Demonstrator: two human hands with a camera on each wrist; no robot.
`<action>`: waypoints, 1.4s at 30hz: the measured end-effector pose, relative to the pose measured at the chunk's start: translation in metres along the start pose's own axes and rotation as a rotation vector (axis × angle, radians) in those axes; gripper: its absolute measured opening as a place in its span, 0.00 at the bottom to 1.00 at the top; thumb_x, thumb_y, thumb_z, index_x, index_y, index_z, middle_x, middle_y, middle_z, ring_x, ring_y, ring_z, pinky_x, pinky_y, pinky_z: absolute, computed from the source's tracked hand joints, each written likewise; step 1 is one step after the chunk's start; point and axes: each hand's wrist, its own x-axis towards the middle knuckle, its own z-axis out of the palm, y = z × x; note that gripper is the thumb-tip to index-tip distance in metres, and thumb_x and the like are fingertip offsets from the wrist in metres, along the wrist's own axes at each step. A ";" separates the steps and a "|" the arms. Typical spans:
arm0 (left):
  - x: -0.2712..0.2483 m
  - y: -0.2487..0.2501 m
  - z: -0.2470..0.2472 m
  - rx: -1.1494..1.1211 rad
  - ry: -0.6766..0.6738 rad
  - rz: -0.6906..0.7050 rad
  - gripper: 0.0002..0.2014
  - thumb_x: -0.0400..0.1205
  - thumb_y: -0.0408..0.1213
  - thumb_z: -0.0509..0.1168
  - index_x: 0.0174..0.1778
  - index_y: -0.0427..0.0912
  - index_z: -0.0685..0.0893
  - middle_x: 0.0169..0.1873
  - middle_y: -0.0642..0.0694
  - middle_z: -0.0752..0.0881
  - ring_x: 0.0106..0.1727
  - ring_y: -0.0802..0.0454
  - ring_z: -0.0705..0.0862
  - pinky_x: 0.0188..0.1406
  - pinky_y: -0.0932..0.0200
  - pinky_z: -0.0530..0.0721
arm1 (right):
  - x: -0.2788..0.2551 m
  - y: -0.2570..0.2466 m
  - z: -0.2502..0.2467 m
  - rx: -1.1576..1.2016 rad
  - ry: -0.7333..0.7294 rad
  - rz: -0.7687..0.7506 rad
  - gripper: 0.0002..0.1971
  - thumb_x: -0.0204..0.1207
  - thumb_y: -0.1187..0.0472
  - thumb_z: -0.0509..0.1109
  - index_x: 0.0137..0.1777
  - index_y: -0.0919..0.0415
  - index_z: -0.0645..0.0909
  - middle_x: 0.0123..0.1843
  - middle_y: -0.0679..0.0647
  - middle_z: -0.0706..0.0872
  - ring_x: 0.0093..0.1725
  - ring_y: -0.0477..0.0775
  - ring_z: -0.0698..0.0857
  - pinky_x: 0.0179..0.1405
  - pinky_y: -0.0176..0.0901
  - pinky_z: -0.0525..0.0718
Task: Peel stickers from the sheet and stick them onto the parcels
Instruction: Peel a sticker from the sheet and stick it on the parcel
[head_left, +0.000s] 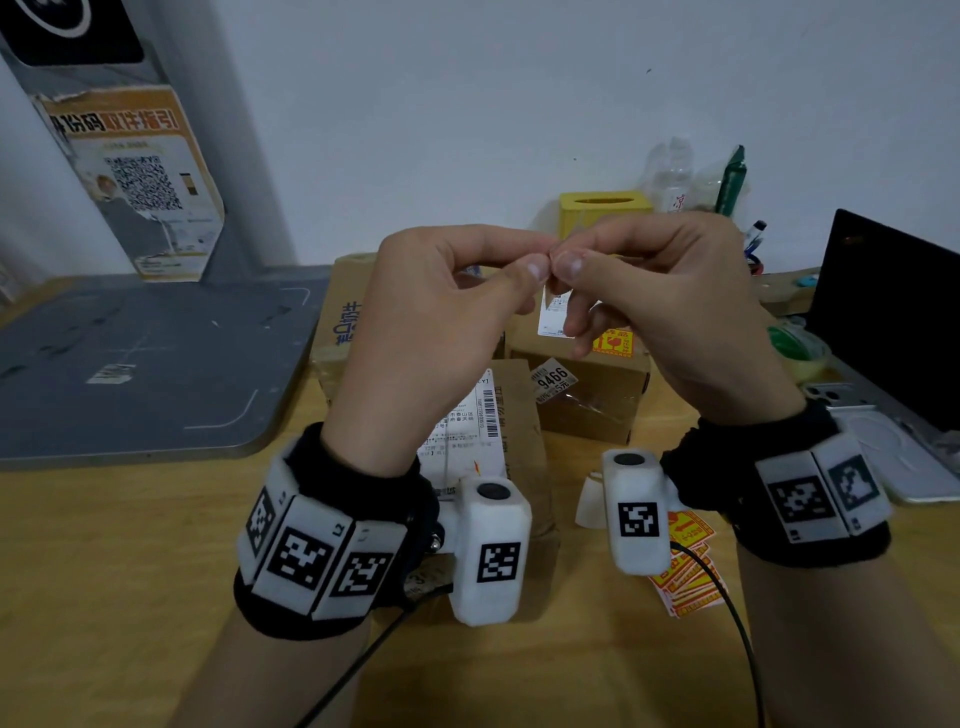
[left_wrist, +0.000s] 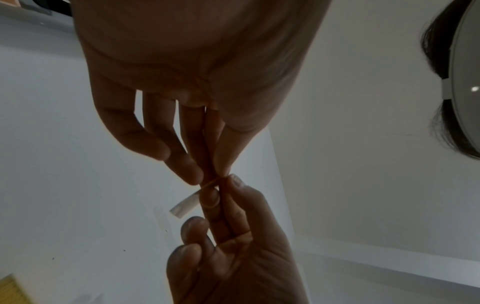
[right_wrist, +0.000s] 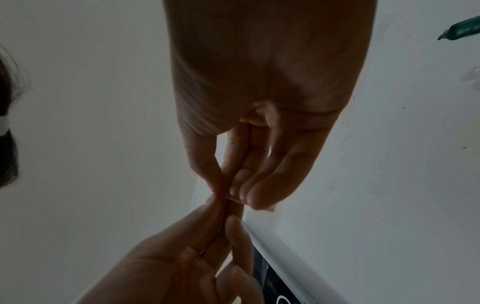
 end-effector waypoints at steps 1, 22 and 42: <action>0.000 0.000 0.000 0.000 -0.001 0.000 0.08 0.83 0.36 0.71 0.50 0.52 0.94 0.39 0.47 0.93 0.41 0.53 0.91 0.38 0.58 0.87 | 0.000 0.000 0.000 -0.006 0.004 -0.003 0.04 0.78 0.68 0.75 0.43 0.61 0.90 0.36 0.58 0.91 0.26 0.57 0.86 0.24 0.49 0.88; 0.001 0.000 0.000 -0.084 0.000 -0.001 0.03 0.79 0.40 0.75 0.46 0.52 0.94 0.36 0.47 0.94 0.38 0.56 0.89 0.35 0.65 0.84 | -0.001 -0.001 0.005 -0.129 0.069 -0.094 0.05 0.81 0.69 0.73 0.43 0.63 0.87 0.21 0.54 0.83 0.18 0.52 0.79 0.19 0.44 0.83; 0.007 -0.004 -0.001 -0.160 0.086 -0.131 0.05 0.81 0.35 0.72 0.41 0.47 0.91 0.36 0.48 0.93 0.31 0.62 0.88 0.28 0.72 0.79 | 0.001 0.001 0.005 -0.015 0.206 0.023 0.06 0.76 0.68 0.69 0.39 0.64 0.85 0.28 0.61 0.83 0.20 0.58 0.78 0.21 0.43 0.81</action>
